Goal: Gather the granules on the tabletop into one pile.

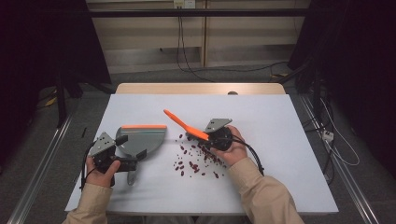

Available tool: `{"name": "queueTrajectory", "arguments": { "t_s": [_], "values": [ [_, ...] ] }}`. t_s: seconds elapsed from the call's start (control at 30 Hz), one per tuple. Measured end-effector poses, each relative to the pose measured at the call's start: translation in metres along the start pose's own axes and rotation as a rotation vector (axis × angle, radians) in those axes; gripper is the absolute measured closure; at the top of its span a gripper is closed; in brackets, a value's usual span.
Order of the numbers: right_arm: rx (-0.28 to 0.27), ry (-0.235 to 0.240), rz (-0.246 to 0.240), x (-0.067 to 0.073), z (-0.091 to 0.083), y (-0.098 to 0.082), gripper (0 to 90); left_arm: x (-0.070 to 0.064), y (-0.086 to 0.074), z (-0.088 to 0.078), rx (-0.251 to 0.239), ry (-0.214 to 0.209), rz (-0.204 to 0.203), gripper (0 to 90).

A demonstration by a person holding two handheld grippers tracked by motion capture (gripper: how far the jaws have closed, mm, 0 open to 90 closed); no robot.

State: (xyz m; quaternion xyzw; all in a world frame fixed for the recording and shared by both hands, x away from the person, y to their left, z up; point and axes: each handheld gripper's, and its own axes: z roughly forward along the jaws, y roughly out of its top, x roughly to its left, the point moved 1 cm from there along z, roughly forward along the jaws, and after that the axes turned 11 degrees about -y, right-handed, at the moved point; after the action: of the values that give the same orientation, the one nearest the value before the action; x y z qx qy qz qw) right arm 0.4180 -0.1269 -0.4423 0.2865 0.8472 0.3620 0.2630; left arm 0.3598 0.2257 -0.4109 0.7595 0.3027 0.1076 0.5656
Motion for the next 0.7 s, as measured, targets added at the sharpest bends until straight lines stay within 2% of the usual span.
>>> {"name": "queueTrajectory", "arguments": {
  "t_s": [0.2,0.33,0.53,0.7],
  "values": [
    [0.000,0.017,-0.013,0.008,-0.007,-0.002,71.3,-0.001,0.000,-0.001,-0.001,0.000,0.001,4.1],
    [-0.003,0.031,-0.005,0.011,-0.013,-0.005,71.3,-0.002,0.000,0.000,0.001,-0.003,0.004,4.1],
    [-0.002,0.050,-0.029,0.017,-0.019,-0.006,71.3,-0.002,0.001,-0.001,0.000,-0.002,0.007,4.1],
    [-0.017,0.056,-0.013,0.018,-0.023,-0.006,71.5,-0.002,0.000,-0.001,0.000,-0.002,0.006,4.1]
  ]
}}
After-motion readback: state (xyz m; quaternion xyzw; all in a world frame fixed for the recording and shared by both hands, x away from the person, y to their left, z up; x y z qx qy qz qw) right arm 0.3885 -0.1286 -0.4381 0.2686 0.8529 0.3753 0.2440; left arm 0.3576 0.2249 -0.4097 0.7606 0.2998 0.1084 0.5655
